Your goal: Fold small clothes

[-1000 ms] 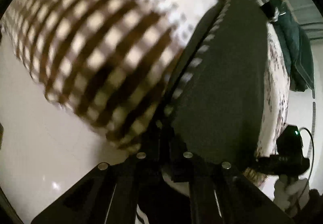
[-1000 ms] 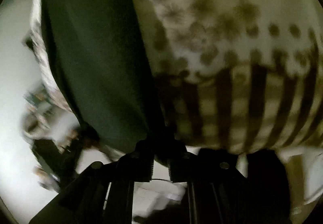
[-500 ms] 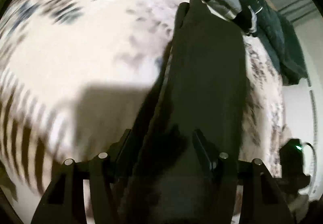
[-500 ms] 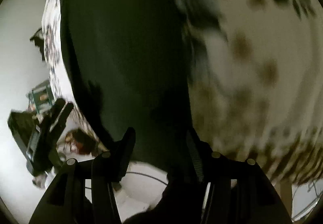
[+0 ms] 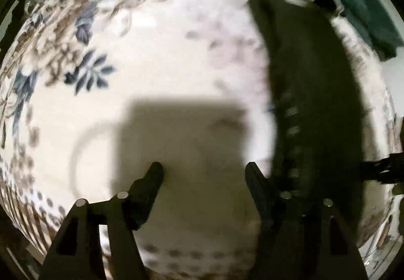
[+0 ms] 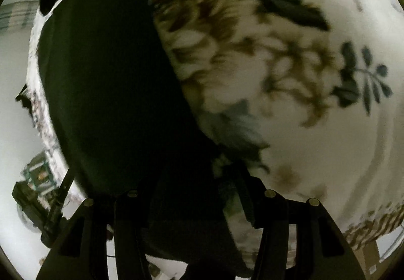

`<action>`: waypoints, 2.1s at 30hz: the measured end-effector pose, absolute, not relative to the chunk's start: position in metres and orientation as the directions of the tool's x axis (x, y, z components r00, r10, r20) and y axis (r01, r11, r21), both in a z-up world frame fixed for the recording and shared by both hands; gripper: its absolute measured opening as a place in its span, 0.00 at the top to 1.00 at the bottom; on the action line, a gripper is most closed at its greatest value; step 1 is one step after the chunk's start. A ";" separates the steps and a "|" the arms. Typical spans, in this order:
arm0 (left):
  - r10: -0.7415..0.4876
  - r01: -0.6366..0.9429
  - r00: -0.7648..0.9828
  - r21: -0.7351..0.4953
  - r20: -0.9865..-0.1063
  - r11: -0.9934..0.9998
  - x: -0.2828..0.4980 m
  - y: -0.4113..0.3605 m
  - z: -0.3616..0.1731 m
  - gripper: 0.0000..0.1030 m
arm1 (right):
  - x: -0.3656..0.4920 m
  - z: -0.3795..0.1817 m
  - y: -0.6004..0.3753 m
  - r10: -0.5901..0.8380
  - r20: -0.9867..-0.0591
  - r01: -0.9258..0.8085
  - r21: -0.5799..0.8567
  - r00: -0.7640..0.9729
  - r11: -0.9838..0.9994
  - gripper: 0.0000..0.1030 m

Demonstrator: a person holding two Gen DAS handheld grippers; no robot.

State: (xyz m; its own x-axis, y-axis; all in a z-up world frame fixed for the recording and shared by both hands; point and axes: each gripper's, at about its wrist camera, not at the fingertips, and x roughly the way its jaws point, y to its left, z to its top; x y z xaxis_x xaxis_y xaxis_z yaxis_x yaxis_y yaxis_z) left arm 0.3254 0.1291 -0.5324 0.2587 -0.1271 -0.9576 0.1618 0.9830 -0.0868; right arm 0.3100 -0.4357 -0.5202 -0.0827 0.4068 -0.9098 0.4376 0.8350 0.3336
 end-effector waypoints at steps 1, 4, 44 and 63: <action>-0.135 0.154 0.236 -0.100 -0.962 0.983 0.331 0.132 -0.545 0.31 | 0.309 -0.522 -0.434 0.384 -0.920 0.444 0.313 -0.078 0.840 0.47; -0.187 0.195 0.257 -0.139 -0.948 0.971 0.338 0.120 -0.561 0.00 | 0.307 -0.527 -0.441 0.324 -0.945 0.459 0.266 -0.051 0.847 0.36; -0.301 0.152 0.126 -0.282 -0.945 0.947 0.114 0.101 -0.559 0.77 | 0.092 -0.555 -0.508 0.726 -0.671 0.422 0.622 -0.147 0.660 0.57; -0.561 -0.010 0.196 -0.573 -0.805 0.819 0.131 0.142 -0.465 0.95 | 0.099 -0.432 -0.572 0.863 -0.498 0.348 0.826 0.084 0.443 0.88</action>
State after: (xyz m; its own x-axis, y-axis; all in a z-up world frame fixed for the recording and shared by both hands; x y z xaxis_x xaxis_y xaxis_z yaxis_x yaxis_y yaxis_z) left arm 0.1308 0.1416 -0.4651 0.1959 -0.5607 -0.8045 -0.0096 0.8193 -0.5733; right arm 0.0986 -0.5719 -0.4315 0.0840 0.8631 -0.4980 0.3476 0.4430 0.8264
